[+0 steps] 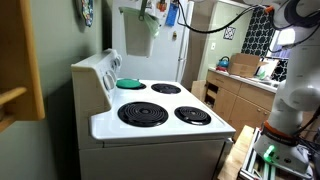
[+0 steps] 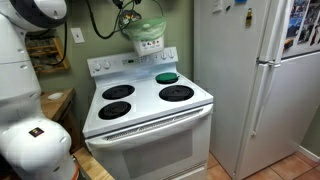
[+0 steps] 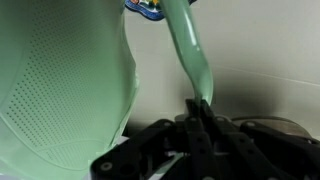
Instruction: Move the dust bin to the left
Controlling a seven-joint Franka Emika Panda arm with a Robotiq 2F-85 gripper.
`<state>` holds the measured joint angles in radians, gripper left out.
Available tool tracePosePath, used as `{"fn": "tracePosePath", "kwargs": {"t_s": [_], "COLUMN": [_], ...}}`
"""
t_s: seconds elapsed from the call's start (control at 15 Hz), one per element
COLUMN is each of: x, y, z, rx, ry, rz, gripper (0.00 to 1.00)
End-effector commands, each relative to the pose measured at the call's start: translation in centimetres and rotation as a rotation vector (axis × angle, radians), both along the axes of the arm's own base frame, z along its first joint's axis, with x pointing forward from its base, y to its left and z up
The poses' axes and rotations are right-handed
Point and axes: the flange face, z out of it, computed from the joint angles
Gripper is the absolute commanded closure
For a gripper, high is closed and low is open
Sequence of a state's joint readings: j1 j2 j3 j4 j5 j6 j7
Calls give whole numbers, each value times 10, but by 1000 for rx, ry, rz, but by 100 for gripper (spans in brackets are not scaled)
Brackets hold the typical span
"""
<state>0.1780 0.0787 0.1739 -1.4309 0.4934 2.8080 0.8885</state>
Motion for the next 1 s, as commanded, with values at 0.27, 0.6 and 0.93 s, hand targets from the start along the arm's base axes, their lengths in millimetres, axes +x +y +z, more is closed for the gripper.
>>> {"fn": "tracePosePath", "kwargs": {"t_s": [0.27,0.6,0.93], "x": [-79,-121,-140], "y": [14,26,23], "z": [21,14,-10], "rx": [93,96,70], "ry": [128,149,165], "rz": [98,125,116], "gripper": [98,98,98]}}
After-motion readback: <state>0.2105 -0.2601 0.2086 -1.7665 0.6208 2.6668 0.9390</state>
